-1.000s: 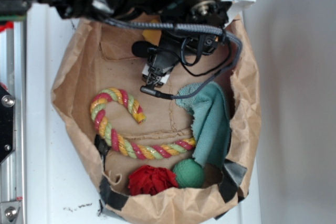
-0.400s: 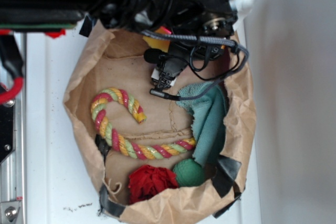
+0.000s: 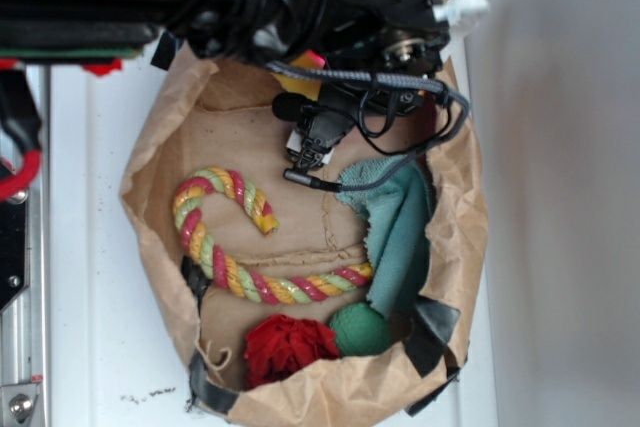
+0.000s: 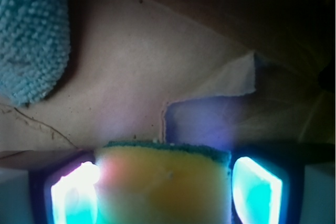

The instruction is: Grab the green sponge.

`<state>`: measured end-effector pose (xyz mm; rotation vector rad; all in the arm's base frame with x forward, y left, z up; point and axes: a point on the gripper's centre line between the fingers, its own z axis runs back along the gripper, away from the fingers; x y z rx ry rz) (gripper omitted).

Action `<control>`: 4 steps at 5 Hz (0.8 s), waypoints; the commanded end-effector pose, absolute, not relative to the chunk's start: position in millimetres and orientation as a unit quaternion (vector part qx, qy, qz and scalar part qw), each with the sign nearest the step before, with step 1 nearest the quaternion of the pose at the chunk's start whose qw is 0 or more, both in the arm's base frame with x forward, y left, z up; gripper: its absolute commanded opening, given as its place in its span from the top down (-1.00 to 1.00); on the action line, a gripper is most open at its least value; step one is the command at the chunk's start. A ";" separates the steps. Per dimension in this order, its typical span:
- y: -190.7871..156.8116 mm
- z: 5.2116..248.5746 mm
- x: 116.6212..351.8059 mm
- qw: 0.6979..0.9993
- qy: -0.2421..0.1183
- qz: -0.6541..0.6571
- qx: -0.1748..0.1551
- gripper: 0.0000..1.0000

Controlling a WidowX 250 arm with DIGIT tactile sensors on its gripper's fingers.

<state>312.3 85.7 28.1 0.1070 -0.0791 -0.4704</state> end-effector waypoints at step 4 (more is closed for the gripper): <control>75.6 56.5 315.2 0.975 -0.063 -0.209 0.048 1.00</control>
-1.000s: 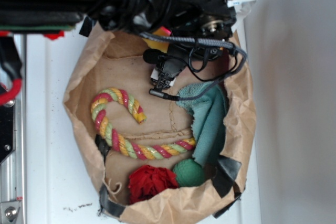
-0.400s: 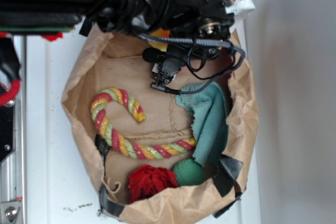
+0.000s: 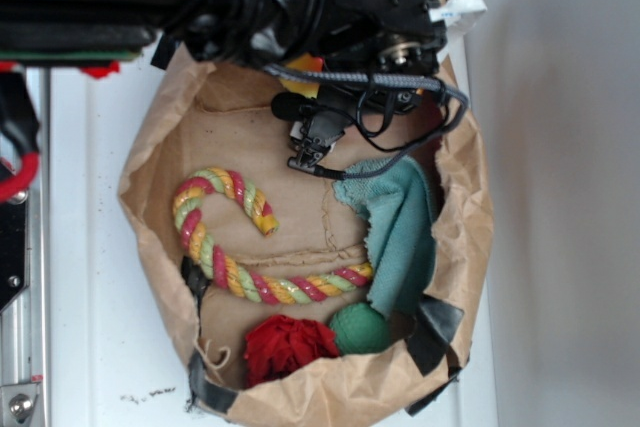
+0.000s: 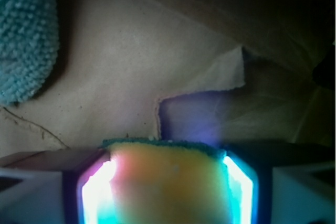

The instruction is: Grab the green sponge.

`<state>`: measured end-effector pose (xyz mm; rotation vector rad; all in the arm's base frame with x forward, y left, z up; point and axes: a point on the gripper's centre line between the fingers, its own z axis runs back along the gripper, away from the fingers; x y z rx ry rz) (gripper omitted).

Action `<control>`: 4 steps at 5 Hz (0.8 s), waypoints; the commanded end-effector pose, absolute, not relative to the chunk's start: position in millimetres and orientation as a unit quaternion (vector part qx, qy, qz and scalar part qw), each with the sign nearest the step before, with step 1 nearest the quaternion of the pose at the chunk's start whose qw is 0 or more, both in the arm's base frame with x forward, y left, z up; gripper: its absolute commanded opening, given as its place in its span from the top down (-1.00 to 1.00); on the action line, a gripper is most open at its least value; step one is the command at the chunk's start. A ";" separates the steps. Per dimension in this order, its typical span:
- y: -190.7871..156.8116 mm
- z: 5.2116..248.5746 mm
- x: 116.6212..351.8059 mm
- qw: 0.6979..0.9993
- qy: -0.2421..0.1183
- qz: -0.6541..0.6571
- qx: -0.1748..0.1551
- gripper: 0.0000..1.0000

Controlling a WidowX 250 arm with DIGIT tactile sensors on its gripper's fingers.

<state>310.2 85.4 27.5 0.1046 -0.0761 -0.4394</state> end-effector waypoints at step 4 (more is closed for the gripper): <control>13.7 157.5 264.6 0.987 -0.122 -0.100 -0.035 1.00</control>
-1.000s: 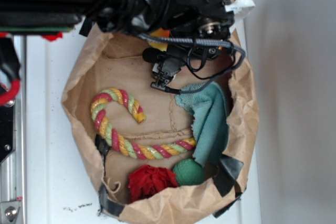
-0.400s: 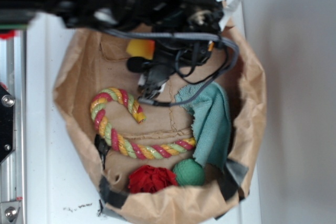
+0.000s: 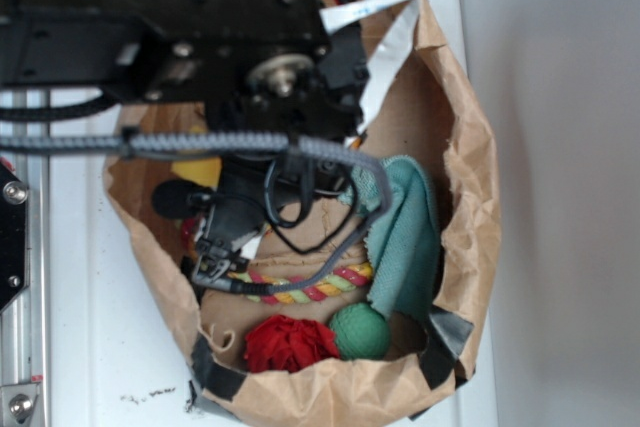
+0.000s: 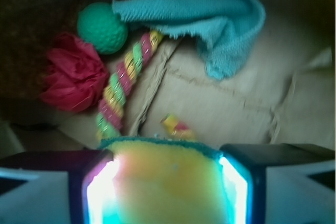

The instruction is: Grab the green sponge.

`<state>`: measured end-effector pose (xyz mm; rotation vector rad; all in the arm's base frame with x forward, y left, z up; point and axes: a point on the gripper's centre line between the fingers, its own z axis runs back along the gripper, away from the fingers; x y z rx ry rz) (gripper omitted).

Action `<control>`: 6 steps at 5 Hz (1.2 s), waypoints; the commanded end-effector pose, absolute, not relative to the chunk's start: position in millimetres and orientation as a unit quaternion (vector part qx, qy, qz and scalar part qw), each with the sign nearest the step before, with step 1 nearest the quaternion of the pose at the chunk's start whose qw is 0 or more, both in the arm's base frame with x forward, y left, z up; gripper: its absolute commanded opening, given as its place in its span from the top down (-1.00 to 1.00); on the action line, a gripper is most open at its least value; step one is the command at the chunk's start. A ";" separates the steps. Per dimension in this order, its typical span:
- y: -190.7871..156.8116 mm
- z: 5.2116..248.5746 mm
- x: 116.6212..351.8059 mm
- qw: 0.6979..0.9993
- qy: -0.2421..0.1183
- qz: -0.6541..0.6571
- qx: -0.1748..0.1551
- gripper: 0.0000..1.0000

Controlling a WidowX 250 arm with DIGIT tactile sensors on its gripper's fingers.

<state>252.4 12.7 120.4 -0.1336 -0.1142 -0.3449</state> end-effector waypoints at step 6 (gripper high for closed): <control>14.6 180.0 284.6 0.993 -0.118 0.002 -0.001 1.00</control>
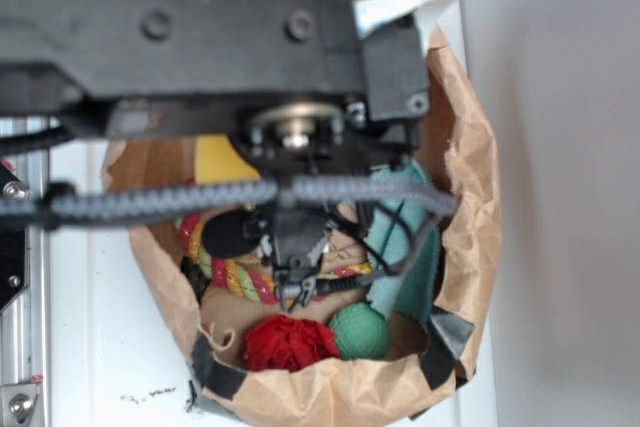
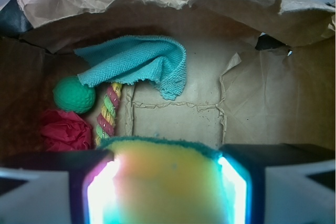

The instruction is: Grab the green sponge.

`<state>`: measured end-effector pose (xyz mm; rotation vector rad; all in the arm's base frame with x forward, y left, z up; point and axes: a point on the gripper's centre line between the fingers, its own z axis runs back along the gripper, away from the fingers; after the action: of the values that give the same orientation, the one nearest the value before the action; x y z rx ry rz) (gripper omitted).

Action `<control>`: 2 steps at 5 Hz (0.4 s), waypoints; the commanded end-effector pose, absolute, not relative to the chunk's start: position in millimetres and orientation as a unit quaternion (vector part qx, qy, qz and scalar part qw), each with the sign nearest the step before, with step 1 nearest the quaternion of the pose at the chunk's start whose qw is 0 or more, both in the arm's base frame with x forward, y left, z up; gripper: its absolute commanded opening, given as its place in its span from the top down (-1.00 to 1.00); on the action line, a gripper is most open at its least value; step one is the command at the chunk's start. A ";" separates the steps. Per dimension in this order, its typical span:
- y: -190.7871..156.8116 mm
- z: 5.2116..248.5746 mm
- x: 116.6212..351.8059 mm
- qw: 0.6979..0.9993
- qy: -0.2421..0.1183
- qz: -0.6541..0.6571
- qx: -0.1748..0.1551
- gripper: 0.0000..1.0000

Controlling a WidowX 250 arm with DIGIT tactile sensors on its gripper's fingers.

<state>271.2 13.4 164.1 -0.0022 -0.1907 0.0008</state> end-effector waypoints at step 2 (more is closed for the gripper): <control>14.8 177.5 283.6 0.992 -0.123 0.002 -0.002 1.00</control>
<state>278.2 12.7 162.6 -0.0086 -0.2033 0.0016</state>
